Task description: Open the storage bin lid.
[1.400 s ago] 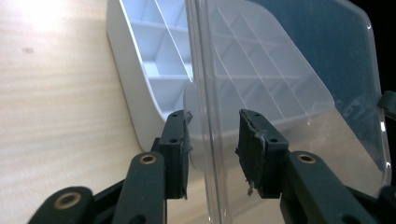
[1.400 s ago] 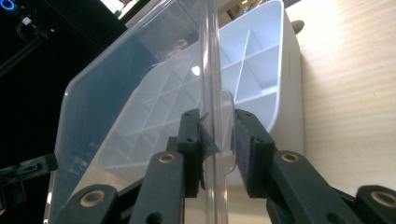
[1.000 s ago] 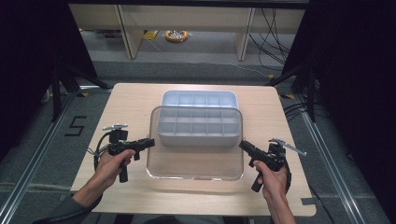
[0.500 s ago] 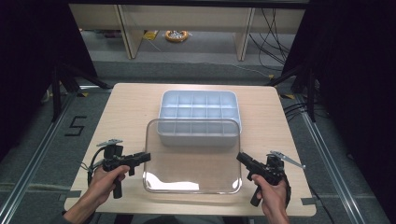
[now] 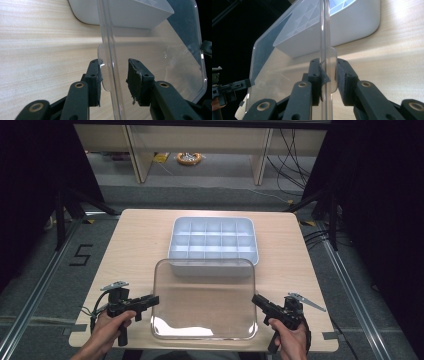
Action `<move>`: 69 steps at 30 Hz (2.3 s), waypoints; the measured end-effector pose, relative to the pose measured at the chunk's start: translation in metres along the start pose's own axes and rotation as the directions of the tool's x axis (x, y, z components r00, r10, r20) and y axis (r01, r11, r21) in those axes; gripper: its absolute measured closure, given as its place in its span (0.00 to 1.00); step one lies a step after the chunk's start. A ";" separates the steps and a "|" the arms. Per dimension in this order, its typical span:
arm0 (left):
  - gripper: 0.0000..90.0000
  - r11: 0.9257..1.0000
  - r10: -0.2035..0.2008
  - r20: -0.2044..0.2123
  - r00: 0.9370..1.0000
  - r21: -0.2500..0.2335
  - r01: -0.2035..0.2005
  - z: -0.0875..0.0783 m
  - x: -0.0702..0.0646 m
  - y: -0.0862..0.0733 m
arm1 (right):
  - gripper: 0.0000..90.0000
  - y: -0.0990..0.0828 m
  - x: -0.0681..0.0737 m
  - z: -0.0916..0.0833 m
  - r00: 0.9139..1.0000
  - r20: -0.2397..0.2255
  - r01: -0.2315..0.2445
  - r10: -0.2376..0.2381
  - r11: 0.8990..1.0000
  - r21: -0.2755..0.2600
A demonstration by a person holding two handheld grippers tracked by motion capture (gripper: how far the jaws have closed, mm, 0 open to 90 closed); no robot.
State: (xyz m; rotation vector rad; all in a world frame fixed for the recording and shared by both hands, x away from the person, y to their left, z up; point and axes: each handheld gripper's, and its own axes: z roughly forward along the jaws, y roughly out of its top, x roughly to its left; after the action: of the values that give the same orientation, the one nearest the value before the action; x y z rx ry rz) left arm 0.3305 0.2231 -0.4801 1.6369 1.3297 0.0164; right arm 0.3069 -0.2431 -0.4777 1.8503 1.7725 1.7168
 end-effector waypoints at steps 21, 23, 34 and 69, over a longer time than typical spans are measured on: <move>0.70 0.998 -0.018 0.001 1.000 0.063 0.018 0.010 0.004 -0.017 | 0.83 -0.015 -0.009 -0.003 0.997 0.031 -0.066 0.064 0.996 0.053; 0.69 0.997 -0.018 0.004 1.000 0.071 0.017 0.012 0.005 -0.017 | 0.83 -0.016 -0.014 -0.002 0.999 0.034 -0.025 0.023 0.998 0.049; 0.68 0.996 -0.022 -0.005 1.000 0.091 0.022 0.016 0.006 -0.020 | 0.82 -0.019 -0.019 0.002 0.997 0.072 -0.032 0.025 0.995 0.091; 0.57 0.991 0.018 -0.051 0.999 0.136 -0.011 0.032 0.010 -0.020 | 0.68 -0.021 -0.030 0.021 0.988 0.147 0.011 -0.036 0.985 0.170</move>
State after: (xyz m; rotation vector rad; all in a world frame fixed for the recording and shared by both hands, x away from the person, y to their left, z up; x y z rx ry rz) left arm 0.3371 0.2081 -0.5154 1.7710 1.3833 -0.0231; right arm 0.3162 -0.2453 -0.5189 1.9550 1.9234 1.4168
